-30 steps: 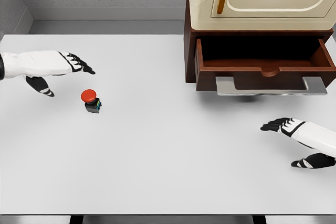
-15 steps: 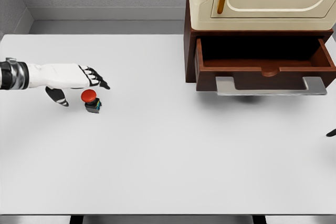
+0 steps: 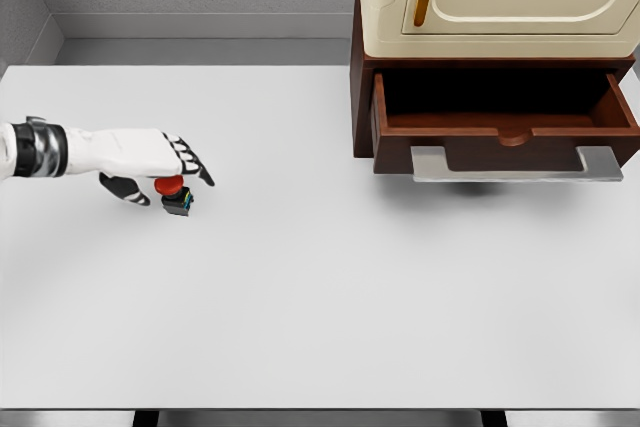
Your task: Put the switch into the drawer with left arm, and close the drawer with right arm
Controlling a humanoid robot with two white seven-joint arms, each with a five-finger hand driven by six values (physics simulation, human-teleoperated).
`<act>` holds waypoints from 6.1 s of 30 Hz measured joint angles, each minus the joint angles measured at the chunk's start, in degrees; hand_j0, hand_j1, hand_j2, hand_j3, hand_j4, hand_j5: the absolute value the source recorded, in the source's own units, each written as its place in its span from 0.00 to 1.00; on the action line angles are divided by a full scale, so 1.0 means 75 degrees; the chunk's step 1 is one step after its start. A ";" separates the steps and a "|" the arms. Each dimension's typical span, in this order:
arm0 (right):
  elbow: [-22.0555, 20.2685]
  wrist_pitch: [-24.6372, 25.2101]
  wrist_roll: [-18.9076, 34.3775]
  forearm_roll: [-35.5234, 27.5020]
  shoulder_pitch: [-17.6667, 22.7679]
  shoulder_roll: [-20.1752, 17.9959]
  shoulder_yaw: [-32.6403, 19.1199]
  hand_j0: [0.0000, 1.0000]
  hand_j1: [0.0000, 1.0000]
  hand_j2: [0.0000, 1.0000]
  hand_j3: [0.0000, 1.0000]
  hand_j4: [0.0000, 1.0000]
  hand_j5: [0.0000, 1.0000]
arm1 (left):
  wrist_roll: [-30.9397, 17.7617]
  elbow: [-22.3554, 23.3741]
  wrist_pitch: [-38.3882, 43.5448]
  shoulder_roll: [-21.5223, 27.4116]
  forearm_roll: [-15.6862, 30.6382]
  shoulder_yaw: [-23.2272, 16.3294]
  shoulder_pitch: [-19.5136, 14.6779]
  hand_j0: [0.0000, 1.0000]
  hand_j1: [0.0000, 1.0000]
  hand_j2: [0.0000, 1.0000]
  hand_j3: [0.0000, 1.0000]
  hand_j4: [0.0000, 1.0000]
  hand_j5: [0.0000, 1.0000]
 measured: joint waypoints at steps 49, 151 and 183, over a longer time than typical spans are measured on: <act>-0.0011 -0.0001 0.0000 -0.0011 -0.1957 -0.1093 0.2187 0.50 0.50 0.50 0.50 0.50 0.50 | 0.0001 -0.0541 -0.0001 -0.0090 0.0634 -0.0046 -0.1019 0.41 0.41 0.41 0.41 0.41 0.41; -0.0016 -0.0001 0.0000 -0.0002 -0.2238 -0.1109 0.2420 0.51 0.51 0.51 0.51 0.51 0.51 | -0.0002 0.2576 -0.0006 -0.6206 -0.0237 0.1139 -0.2262 0.81 0.81 0.81 0.81 0.81 0.81; -0.0012 -0.0001 0.0000 0.0000 -0.2297 -0.1109 0.2543 0.52 0.52 0.52 0.52 0.52 0.52 | 0.0001 -0.0670 0.3312 -0.1865 0.8872 -0.2597 -0.2859 1.00 1.00 1.00 1.00 1.00 1.00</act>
